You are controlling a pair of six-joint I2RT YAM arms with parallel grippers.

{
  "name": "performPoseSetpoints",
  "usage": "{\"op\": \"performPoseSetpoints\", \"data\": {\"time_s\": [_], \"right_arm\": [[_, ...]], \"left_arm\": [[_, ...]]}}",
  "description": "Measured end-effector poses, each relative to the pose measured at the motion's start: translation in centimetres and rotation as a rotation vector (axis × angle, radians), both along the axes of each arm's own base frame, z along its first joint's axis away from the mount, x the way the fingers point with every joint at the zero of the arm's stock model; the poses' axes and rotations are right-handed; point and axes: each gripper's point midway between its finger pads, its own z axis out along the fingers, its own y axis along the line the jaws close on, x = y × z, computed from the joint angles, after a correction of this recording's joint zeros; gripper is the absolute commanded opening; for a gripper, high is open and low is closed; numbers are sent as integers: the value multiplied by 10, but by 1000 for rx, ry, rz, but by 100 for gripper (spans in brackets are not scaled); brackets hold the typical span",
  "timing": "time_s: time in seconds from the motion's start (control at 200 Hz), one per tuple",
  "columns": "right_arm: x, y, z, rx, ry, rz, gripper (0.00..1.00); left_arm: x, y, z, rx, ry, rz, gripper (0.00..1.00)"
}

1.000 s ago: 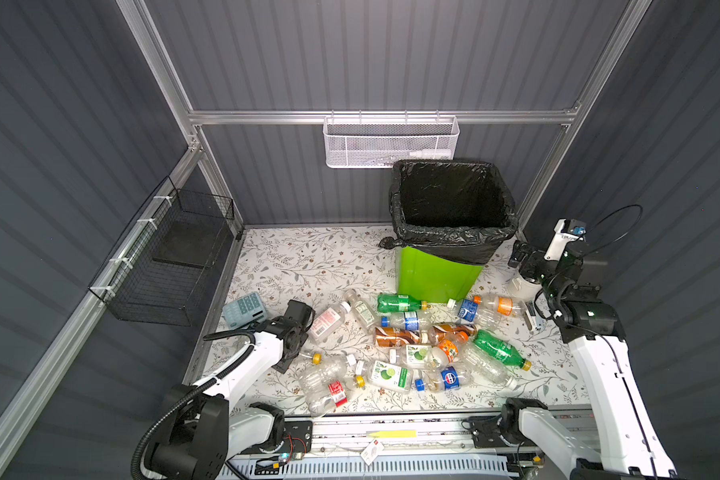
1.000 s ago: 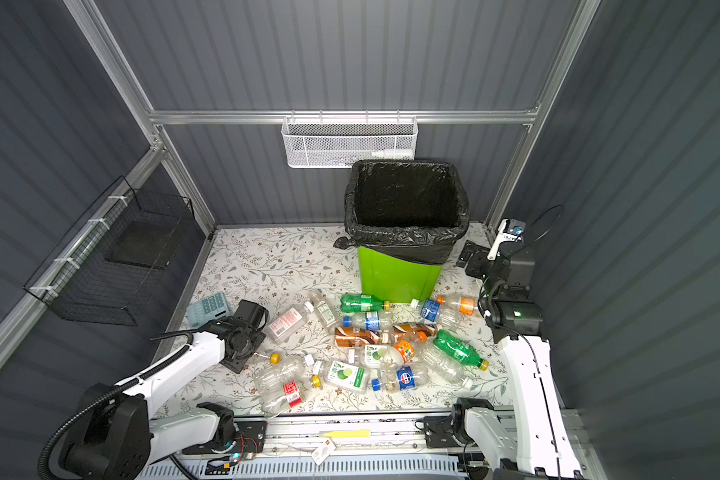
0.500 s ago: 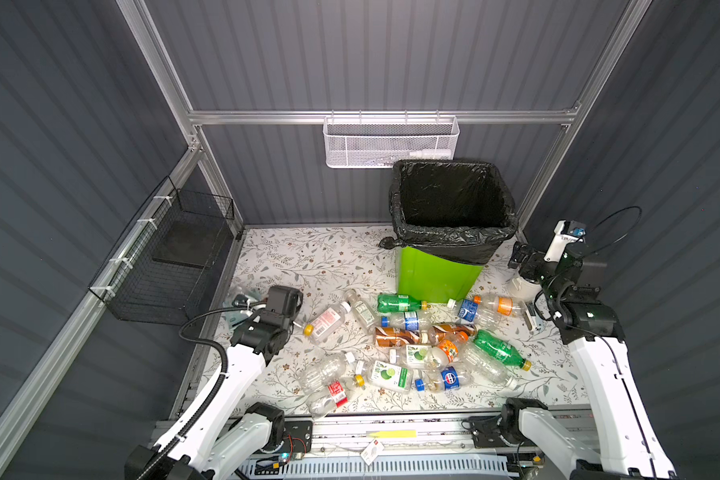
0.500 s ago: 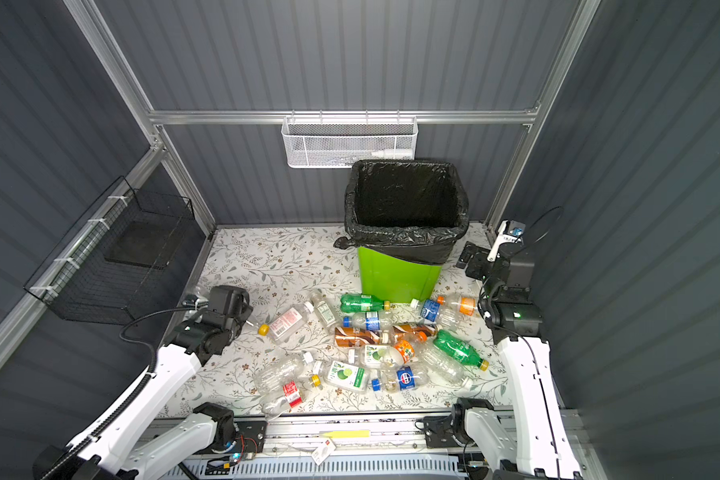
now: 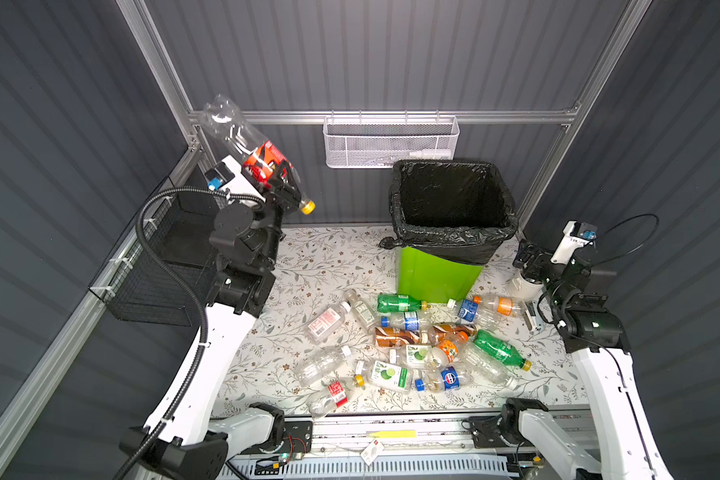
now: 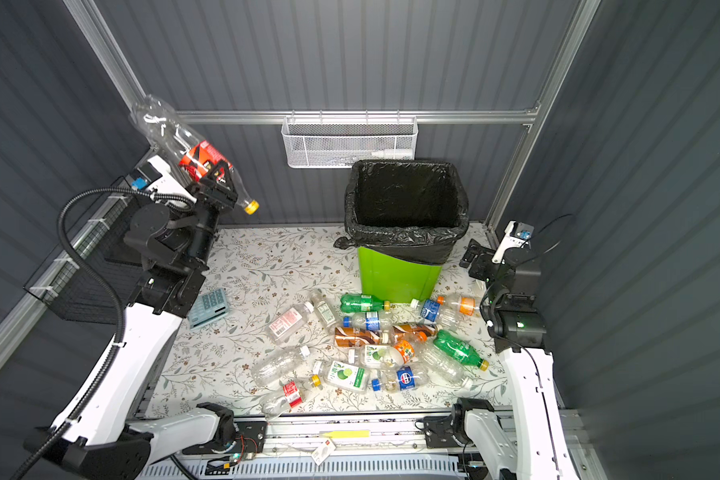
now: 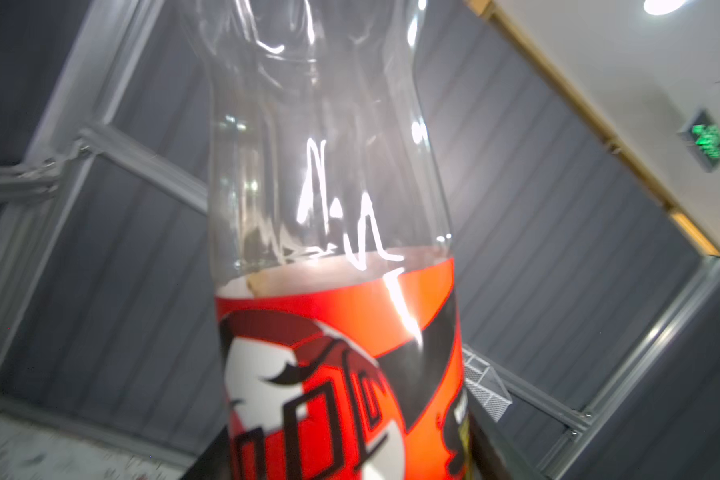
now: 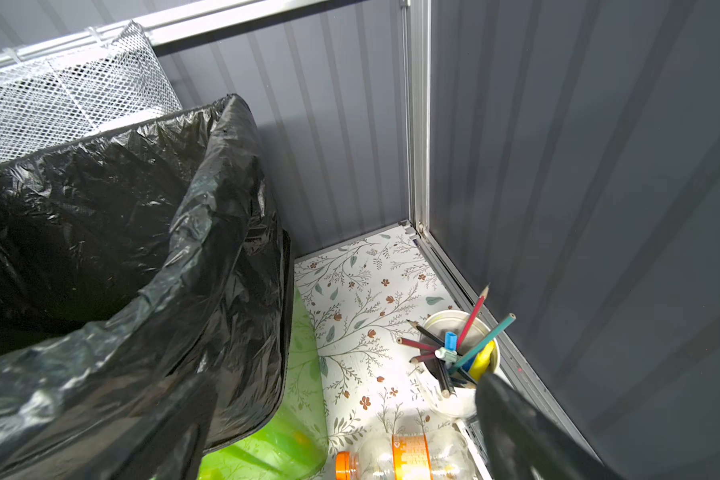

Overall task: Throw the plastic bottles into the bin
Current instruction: 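Lift the red-label bottle with the left gripper over the bin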

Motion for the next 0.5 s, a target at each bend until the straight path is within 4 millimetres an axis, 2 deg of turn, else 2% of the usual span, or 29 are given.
{"op": "performPoseSetpoints", "data": {"time_s": [0.055,0.09,0.195,0.265,0.285,0.33,0.375,0.4,0.44,0.5], "right_arm": [[-3,-1,3,1,-10,-7,99],[-5,-2,5,2,-18,-11,99],[-10,-2,10,4,-36,-16,99],[-11,-1,11,8,-42,-13,99],[-12,0,12,9,-43,-10,99],[-12,1,11,12,-41,-4,99],[-12,2,10,14,-37,2,99],[-13,2,9,15,-34,4,99],[-13,3,8,17,-28,8,99],[-15,3,7,18,-21,11,99]], "left_arm": [[2,-27,16,25,-58,-67,58],[5,-52,21,53,-84,-121,60],[18,-145,26,155,-108,-321,66],[32,-209,27,241,-93,-449,78],[34,-226,28,258,-90,-483,85],[41,-261,18,317,-73,-547,99],[47,-285,2,362,-44,-586,100],[48,-299,-15,392,-6,-614,100],[50,-313,-42,434,57,-642,100],[49,-318,-80,487,142,-657,100]]}}
